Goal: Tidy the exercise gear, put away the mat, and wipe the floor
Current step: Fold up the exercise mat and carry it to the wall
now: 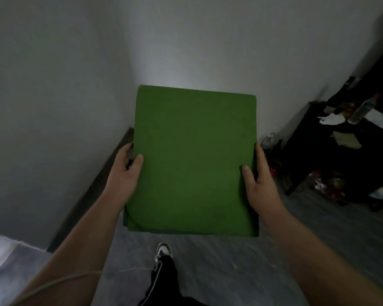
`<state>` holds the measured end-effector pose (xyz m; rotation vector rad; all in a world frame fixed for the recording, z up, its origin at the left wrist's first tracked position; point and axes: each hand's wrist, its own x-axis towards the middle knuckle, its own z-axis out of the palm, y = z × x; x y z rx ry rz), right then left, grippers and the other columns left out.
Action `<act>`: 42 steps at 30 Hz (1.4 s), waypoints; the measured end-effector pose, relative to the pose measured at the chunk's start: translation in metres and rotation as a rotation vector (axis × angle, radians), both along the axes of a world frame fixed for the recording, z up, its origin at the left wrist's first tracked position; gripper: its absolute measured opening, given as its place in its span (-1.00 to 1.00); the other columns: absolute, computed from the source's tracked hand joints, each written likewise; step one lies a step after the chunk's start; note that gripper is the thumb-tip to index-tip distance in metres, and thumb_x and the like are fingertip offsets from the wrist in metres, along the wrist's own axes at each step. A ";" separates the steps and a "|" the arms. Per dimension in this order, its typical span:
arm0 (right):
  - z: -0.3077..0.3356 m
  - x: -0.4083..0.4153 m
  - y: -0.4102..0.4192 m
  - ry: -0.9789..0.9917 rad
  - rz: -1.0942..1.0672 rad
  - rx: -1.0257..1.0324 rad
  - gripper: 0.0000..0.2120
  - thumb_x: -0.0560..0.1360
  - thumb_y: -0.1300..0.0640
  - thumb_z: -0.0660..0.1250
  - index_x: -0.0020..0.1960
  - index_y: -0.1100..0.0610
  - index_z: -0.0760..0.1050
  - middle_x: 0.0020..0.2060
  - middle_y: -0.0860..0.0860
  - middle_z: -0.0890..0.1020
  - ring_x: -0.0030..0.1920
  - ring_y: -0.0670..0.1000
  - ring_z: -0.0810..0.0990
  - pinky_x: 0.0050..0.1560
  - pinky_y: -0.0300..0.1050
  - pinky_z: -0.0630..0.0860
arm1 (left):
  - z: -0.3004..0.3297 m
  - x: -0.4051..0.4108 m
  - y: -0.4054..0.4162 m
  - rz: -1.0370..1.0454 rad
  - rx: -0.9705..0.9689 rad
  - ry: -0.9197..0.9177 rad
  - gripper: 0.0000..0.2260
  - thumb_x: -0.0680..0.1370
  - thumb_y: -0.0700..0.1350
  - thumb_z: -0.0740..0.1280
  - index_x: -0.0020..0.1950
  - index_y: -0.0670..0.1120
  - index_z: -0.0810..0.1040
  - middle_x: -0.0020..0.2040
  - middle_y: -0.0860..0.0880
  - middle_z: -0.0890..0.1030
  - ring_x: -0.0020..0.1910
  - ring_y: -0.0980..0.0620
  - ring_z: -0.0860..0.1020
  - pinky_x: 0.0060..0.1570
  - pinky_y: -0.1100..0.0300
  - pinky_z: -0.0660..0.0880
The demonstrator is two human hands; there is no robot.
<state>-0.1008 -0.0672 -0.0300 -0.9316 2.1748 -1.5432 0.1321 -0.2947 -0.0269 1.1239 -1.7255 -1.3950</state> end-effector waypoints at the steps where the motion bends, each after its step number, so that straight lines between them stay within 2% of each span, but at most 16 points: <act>1: -0.005 -0.013 -0.019 0.002 -0.017 0.011 -0.37 0.65 0.09 0.21 0.59 -0.21 -0.01 0.47 -0.22 0.28 0.41 -0.19 0.32 0.39 -0.22 0.25 | -0.004 -0.016 -0.022 -0.017 -0.010 0.001 -0.44 0.47 0.23 0.30 0.45 0.13 0.35 0.29 0.04 0.58 0.20 0.06 0.60 0.24 -0.13 0.53; 7: -0.015 -0.087 -0.135 0.020 -0.138 0.082 -0.37 0.66 0.09 0.18 0.60 -0.18 -0.05 0.48 -0.12 0.32 0.36 -0.14 0.35 0.37 -0.21 0.25 | -0.023 -0.117 -0.165 -0.143 -0.067 -0.065 -0.47 0.45 0.32 0.28 0.40 0.24 0.36 0.27 0.03 0.59 0.21 0.02 0.59 0.25 -0.13 0.52; 12: -0.016 -0.153 -0.206 -0.018 -0.215 0.080 -0.37 0.66 0.10 0.19 0.58 -0.22 -0.05 0.50 -0.08 0.32 0.37 -0.12 0.37 0.38 -0.19 0.28 | -0.021 -0.208 -0.246 -0.215 -0.064 -0.123 -0.63 0.63 0.05 0.27 0.42 0.18 0.31 0.26 0.04 0.55 0.16 0.03 0.58 0.17 0.02 0.51; 16: -0.029 -0.216 -0.241 -0.048 -0.255 0.098 -0.36 0.66 0.10 0.19 0.58 -0.23 -0.06 0.42 -0.17 0.35 0.34 -0.16 0.38 0.31 -0.26 0.29 | -0.035 -0.288 -0.287 -0.256 -0.033 -0.163 -0.62 0.65 -0.03 0.25 0.46 0.08 0.27 0.22 0.02 0.52 0.11 0.01 0.55 0.11 0.10 0.46; 20: -0.061 -0.298 -0.274 -0.066 -0.275 0.161 -0.36 0.66 0.07 0.18 0.58 -0.24 -0.09 0.46 0.00 0.40 0.35 0.03 0.45 0.29 -0.20 0.29 | -0.061 -0.373 -0.317 -0.255 -0.036 -0.218 -0.62 0.67 -0.07 0.21 0.48 0.02 0.25 0.24 -0.02 0.49 0.10 -0.01 0.50 0.14 0.12 0.41; 23: -0.096 -0.370 -0.300 -0.097 -0.242 0.209 -0.35 0.66 0.04 0.16 0.58 -0.25 -0.13 0.48 0.00 0.36 0.39 0.08 0.44 0.31 -0.17 0.29 | -0.092 -0.442 -0.336 -0.241 -0.024 -0.265 -0.62 0.68 -0.02 0.18 0.48 0.04 0.22 0.36 -0.10 0.44 0.18 -0.05 0.47 0.28 -0.01 0.41; 27: -0.144 -0.475 -0.338 -0.127 -0.209 0.287 -0.34 0.66 0.07 0.17 0.58 -0.23 -0.13 0.49 0.02 0.36 0.39 0.10 0.44 0.35 -0.12 0.29 | -0.130 -0.538 -0.355 -0.173 0.057 -0.320 -0.55 0.68 -0.03 0.19 0.55 0.00 0.16 0.42 -0.14 0.41 0.29 -0.12 0.46 0.27 0.06 0.33; 29: -0.170 -0.522 -0.357 -0.138 -0.193 0.328 -0.34 0.66 0.08 0.17 0.59 -0.23 -0.14 0.50 0.04 0.34 0.39 0.14 0.44 0.38 -0.04 0.31 | -0.152 -0.584 -0.369 -0.143 0.092 -0.356 -0.51 0.67 -0.07 0.22 0.57 -0.01 0.15 0.42 -0.14 0.41 0.32 -0.14 0.46 0.29 0.04 0.36; 32: -0.221 -0.588 -0.389 -0.143 -0.183 0.396 -0.34 0.65 0.09 0.17 0.59 -0.22 -0.13 0.51 0.06 0.32 0.40 0.17 0.43 0.41 0.07 0.35 | -0.206 -0.643 -0.397 -0.114 0.116 -0.371 -0.55 0.65 -0.10 0.26 0.52 -0.03 0.21 0.35 -0.10 0.44 0.28 -0.12 0.47 0.29 -0.04 0.42; 35: -0.297 -0.641 -0.418 -0.121 -0.173 0.427 -0.33 0.64 0.04 0.17 0.57 -0.27 -0.15 0.54 0.03 0.26 0.45 0.12 0.36 0.45 0.10 0.30 | -0.284 -0.692 -0.422 -0.113 0.169 -0.393 -0.55 0.65 -0.11 0.24 0.51 -0.04 0.21 0.28 -0.05 0.44 0.19 -0.04 0.48 0.18 0.07 0.41; 37: -0.365 -0.669 -0.434 -0.086 -0.188 0.455 -0.33 0.63 -0.02 0.16 0.56 -0.31 -0.17 0.57 0.02 0.20 0.50 0.10 0.28 0.47 0.20 0.28 | -0.348 -0.715 -0.435 -0.118 0.180 -0.402 -0.56 0.65 -0.09 0.23 0.50 -0.01 0.20 0.23 -0.02 0.44 0.15 -0.04 0.50 0.14 0.05 0.43; 41: -0.523 -0.711 -0.463 -0.085 -0.195 0.492 -0.32 0.50 -0.35 0.00 0.53 -0.36 -0.22 0.56 0.02 0.22 0.49 0.15 0.31 0.41 0.28 0.32 | -0.498 -0.754 -0.469 -0.142 0.163 -0.431 -0.56 0.65 -0.03 0.21 0.50 0.02 0.17 0.24 0.00 0.43 0.16 -0.05 0.49 0.17 0.00 0.45; 42: -0.563 -0.718 -0.469 -0.090 -0.194 0.481 -0.32 0.49 -0.37 -0.02 0.53 -0.37 -0.22 0.56 0.01 0.21 0.50 0.14 0.30 0.42 0.27 0.31 | -0.536 -0.762 -0.477 -0.146 0.166 -0.440 -0.55 0.65 -0.02 0.21 0.51 0.02 0.17 0.25 0.00 0.43 0.15 -0.04 0.49 0.17 0.00 0.45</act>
